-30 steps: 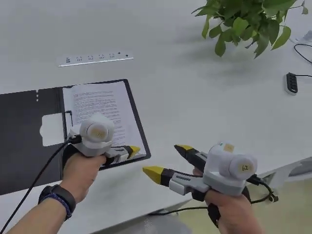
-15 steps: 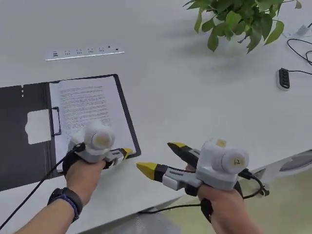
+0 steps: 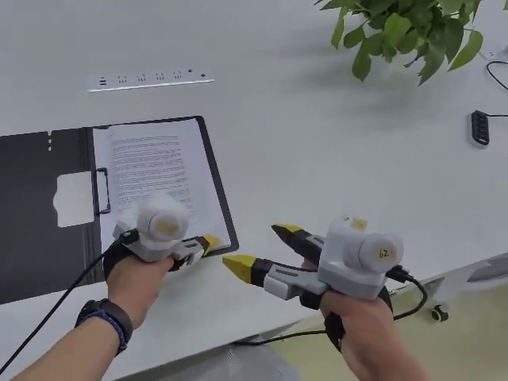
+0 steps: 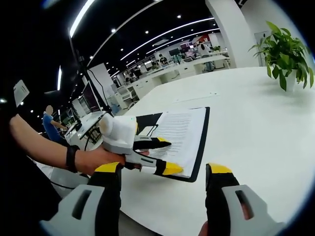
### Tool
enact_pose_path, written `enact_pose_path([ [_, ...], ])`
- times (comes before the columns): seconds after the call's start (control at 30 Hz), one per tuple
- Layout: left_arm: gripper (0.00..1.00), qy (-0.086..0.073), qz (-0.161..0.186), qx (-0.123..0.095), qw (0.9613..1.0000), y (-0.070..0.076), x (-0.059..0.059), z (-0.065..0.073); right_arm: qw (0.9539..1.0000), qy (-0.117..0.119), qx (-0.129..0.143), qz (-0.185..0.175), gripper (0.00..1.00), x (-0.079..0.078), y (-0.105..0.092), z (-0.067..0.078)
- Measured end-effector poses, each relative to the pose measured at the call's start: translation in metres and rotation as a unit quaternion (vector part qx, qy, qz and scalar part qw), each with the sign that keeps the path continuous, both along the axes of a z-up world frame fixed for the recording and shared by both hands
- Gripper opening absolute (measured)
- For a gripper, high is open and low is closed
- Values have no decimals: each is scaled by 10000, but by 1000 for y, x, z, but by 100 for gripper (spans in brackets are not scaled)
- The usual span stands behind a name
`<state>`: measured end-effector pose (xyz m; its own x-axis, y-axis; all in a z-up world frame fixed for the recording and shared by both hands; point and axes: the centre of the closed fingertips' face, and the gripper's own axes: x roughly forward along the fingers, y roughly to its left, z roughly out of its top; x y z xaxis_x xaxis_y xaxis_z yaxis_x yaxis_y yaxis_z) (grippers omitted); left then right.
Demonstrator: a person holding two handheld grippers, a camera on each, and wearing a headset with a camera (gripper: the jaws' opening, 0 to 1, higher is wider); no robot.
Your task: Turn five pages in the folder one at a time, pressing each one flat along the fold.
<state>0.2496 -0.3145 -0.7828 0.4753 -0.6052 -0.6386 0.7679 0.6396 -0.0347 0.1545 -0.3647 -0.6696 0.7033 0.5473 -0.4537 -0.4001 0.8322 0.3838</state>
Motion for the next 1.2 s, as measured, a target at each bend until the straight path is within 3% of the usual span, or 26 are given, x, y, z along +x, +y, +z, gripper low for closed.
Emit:
enact_pose_path([
  [0.1,60,34,43,-45,10000,2,2,1,10000,-35,81,-35,67,7,1,-2],
  [0.2,47,137,246,-200,9994,9,9,3,9999,23,134,-74,67,12,4,-8],
  [0.33,39,161,225,-170,9995,12,9,3,9998,37,203,-40,65,19,9,-13],
  [0.57,38,244,396,-410,9981,12,6,4,9995,82,301,29,63,43,13,-26],
  [0.9,36,297,477,-535,9970,13,6,6,9987,166,459,160,58,80,26,-49],
  [1.2,35,331,471,-614,9965,15,2,6,9963,457,699,197,57,87,40,-69],
])
